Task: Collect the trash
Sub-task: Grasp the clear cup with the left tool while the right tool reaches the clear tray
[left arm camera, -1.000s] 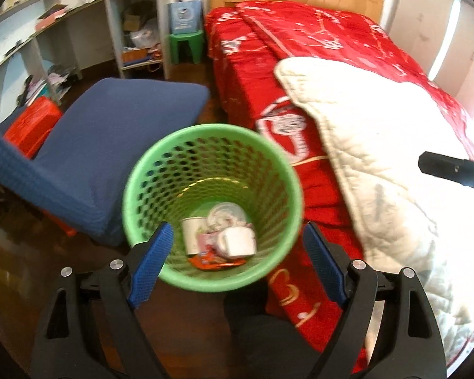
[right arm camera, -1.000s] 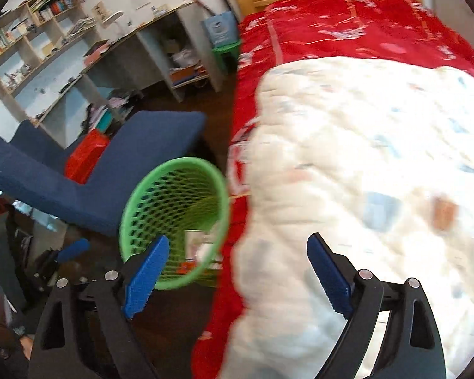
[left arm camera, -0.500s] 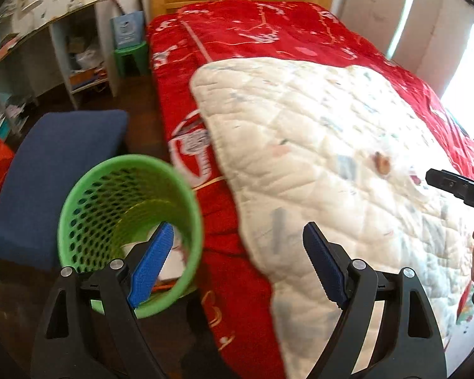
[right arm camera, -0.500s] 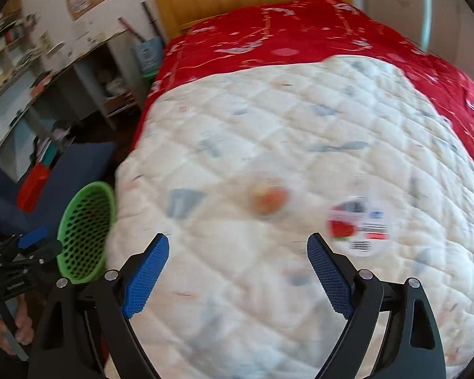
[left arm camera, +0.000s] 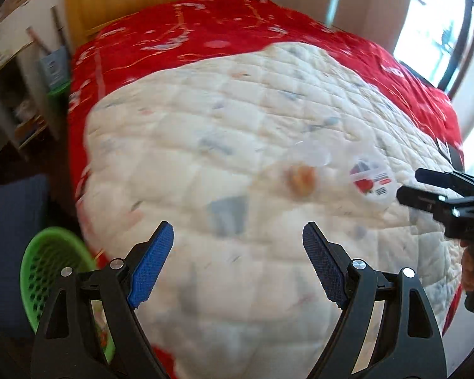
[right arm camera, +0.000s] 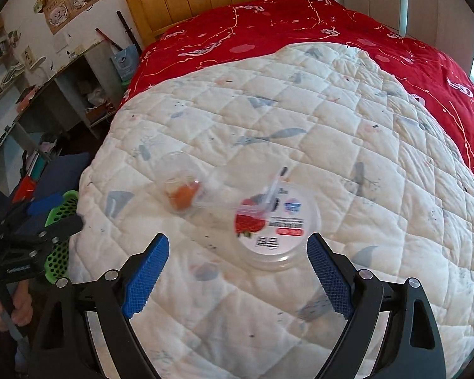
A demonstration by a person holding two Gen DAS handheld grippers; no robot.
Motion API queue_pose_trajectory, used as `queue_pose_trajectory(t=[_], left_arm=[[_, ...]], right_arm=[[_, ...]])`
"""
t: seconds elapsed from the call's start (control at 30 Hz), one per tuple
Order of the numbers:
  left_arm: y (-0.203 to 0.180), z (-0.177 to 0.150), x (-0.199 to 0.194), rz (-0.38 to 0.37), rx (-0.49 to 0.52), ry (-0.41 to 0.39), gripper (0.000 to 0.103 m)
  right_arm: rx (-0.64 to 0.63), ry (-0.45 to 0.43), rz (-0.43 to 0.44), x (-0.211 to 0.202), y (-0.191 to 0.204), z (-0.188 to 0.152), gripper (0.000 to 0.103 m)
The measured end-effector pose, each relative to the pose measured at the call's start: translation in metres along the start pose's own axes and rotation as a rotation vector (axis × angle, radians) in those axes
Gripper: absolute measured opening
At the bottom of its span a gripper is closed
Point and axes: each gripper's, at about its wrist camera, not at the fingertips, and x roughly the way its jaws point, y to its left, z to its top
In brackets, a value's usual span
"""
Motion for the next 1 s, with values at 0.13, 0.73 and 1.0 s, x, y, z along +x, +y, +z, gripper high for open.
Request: queue_pose_trajectory(t=[0.13, 0.73, 1.0], left_arm=[[-0.028, 0.019, 0.025, -0.033, 0.057, 0.013, 0.083], [-0.053, 0.056, 0.084, -0.127, 0.075, 0.038, 0.05], [-0.025, 0.062, 0.054, -0.185, -0.005, -0.009, 0.05]], right_arm=[[-0.016, 0.0, -0.003, -0.002, -0.014, -0.001, 0.086], [-0.159, 0.045, 0.051, 0.013, -0.028, 0.007, 0.086], [-0.322, 0.084, 0.07, 0.048, -0.004, 0.025, 0.089]])
